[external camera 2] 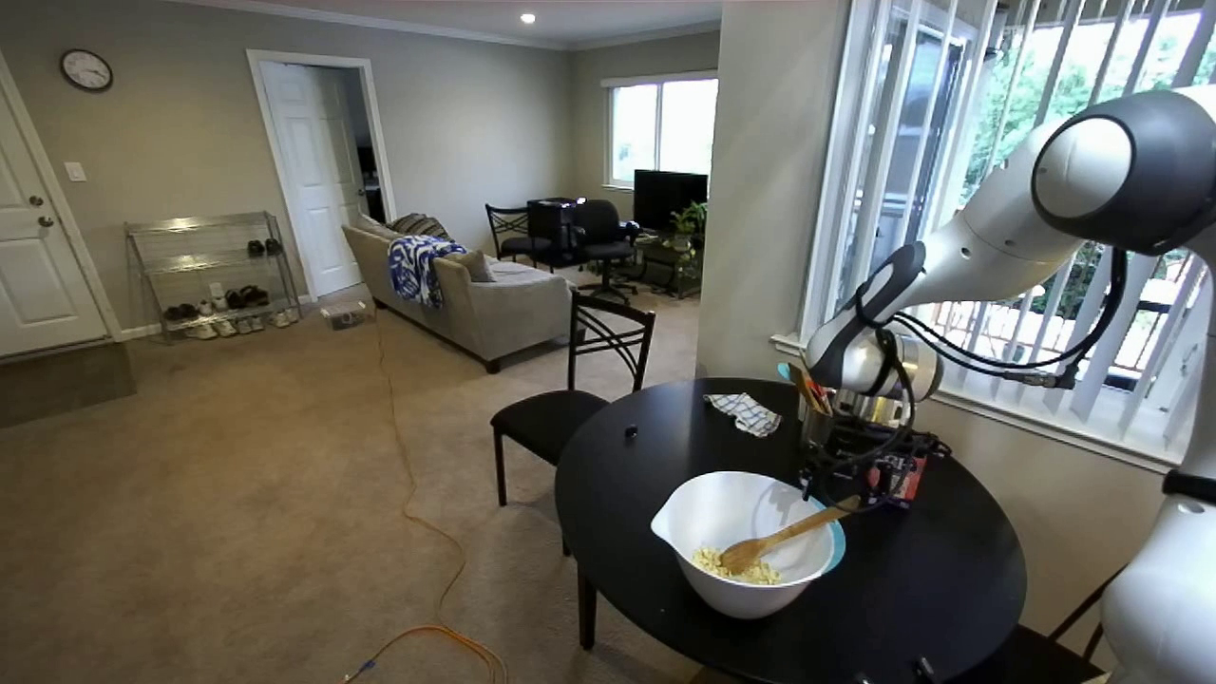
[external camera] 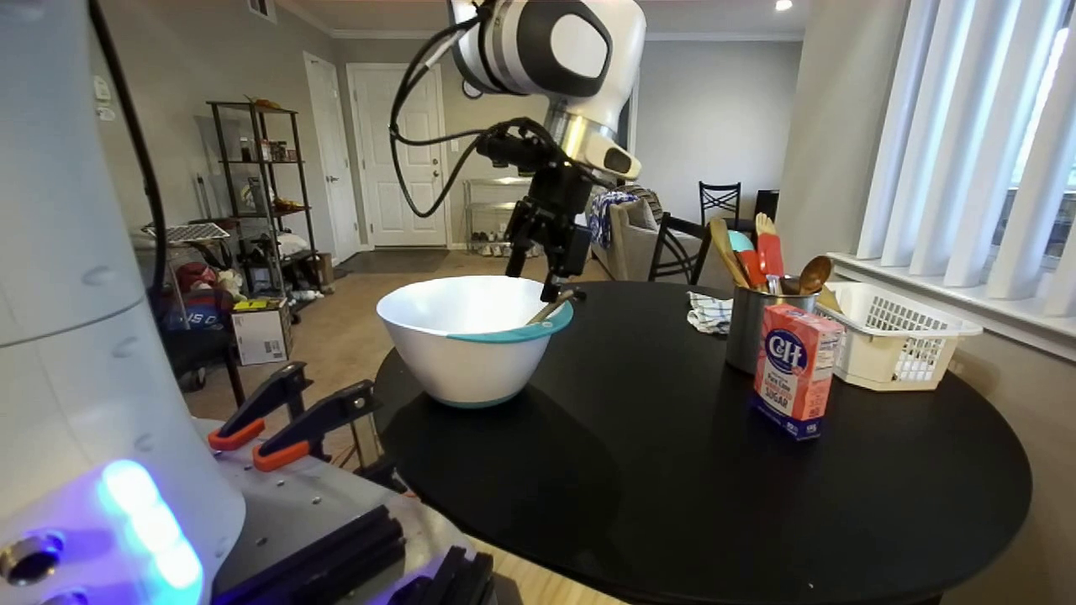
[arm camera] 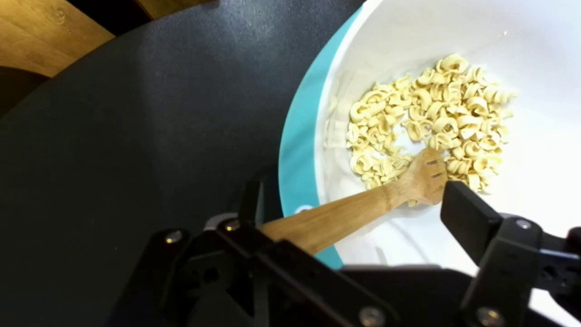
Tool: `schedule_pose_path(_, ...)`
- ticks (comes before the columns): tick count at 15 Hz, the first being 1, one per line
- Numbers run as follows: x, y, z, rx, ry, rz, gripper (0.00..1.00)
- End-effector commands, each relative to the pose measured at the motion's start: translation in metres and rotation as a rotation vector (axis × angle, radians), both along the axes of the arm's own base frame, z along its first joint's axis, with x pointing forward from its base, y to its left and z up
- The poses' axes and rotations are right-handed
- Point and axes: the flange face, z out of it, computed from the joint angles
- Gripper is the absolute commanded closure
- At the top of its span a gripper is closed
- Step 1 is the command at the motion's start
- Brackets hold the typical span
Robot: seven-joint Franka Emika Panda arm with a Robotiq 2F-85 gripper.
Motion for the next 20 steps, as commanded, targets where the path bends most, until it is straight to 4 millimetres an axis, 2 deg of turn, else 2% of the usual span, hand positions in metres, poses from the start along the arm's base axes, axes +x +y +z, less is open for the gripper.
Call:
schedule_pose_path(1, 0.015, 0.011, 0.011, -0.057, -0.042, 0.049, 0.0)
schedule_pose_path(4, 0.021, 0.015, 0.011, -0.066, -0.041, 0.084, 0.0)
schedule_pose_path(6, 0.019, 0.006, 0.009, -0.072, -0.029, 0.101, 0.0)
schedule_pose_path(7, 0.019, 0.011, 0.012, -0.051, -0.037, 0.097, 0.0)
schedule_pose_path(17, 0.019, 0.011, 0.012, -0.052, -0.036, 0.098, 0.0)
schedule_pose_path(20, 0.0, 0.007, 0.011, 0.124, -0.025, 0.118, 0.0)
